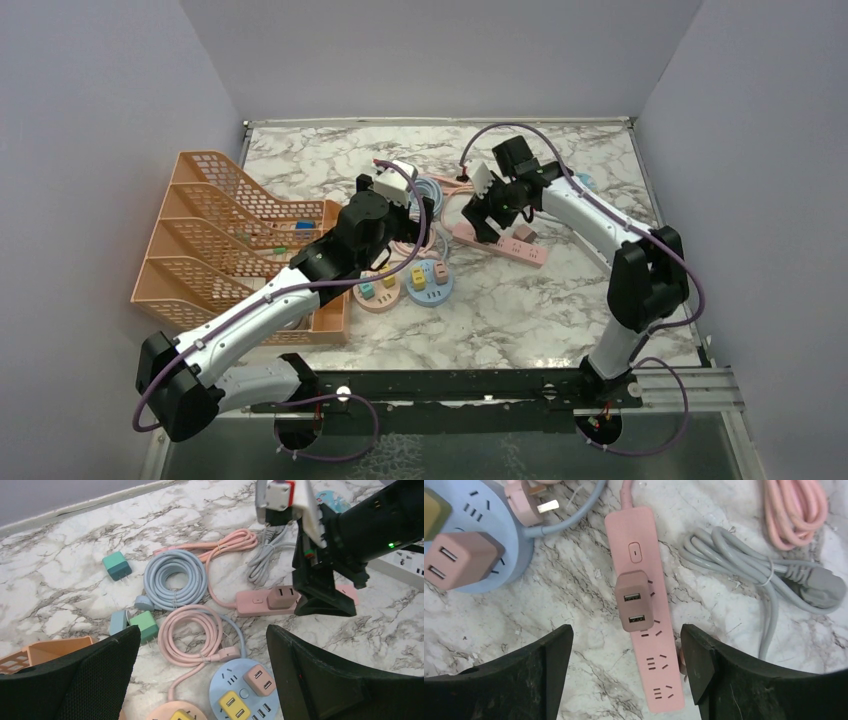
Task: Insert the plug
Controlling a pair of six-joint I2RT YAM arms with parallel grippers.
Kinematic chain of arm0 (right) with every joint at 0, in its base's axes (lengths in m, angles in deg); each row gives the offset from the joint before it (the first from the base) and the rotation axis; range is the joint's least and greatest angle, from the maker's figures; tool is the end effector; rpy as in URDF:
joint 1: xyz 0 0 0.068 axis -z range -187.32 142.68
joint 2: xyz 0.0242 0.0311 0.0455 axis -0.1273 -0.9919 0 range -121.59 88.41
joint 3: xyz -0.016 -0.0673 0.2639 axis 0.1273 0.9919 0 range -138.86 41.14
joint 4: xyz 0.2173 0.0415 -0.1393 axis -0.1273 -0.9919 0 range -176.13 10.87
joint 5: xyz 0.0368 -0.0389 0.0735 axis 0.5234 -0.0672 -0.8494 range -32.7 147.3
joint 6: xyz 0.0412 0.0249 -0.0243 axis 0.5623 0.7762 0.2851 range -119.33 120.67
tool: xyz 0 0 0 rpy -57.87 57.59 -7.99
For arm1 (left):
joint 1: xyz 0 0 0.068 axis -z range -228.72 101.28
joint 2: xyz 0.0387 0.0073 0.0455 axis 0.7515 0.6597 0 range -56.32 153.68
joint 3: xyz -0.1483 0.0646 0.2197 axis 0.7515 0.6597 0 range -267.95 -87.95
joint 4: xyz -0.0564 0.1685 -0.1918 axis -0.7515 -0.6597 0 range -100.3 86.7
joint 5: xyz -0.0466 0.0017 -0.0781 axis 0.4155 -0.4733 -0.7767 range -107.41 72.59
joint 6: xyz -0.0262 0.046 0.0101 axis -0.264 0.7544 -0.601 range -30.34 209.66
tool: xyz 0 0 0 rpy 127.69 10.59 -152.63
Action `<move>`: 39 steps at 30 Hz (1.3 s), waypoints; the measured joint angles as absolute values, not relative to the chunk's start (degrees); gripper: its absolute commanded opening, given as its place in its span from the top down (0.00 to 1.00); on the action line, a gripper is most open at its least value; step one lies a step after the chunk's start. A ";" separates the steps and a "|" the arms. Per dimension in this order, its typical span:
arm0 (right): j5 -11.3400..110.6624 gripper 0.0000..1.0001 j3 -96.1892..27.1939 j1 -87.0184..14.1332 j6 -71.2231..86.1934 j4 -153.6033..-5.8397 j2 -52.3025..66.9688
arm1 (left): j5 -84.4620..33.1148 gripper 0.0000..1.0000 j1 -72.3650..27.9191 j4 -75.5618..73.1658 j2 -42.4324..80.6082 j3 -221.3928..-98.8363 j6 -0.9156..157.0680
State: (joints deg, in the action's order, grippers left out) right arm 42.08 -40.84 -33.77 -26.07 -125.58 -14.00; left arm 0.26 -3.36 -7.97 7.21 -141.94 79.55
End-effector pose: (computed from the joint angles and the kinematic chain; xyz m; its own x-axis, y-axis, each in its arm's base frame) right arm 0.3269 0.1732 0.2424 -0.5005 -0.7340 -0.4591 -0.8367 0.5462 0.0390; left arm 0.1893 -0.1764 0.3419 -0.2523 0.0177 -0.9675 0.4336 0.8959 -0.0967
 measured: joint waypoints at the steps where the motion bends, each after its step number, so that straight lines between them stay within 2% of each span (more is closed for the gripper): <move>1: 41.66 0.21 -40.16 -33.73 -25.66 -124.86 -12.58 | 0.37 0.01 -3.38 -8.19 7.45 -141.94 79.53; 8: 43.78 0.23 -36.34 -33.10 -19.71 -117.58 -6.78 | 1.11 0.01 -3.40 -8.56 8.02 -141.94 78.67; 20: 58.38 0.23 -32.29 -25.86 -1.26 -112.43 -5.84 | 0.06 0.01 -3.66 -9.35 8.45 -141.81 71.63; 31: 59.98 0.23 -29.84 -24.22 0.44 -113.23 -14.50 | -4.57 0.01 -3.66 -9.08 0.46 -134.95 65.32; 39: 62.73 0.36 -29.91 -24.07 1.21 -112.62 -17.10 | -6.95 0.01 -3.66 -8.23 0.00 -134.51 62.39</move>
State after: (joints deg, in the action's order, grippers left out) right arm 62.73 -29.91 -24.07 1.21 -112.62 -17.10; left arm -6.95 -3.66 -8.23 0.00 -134.51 62.39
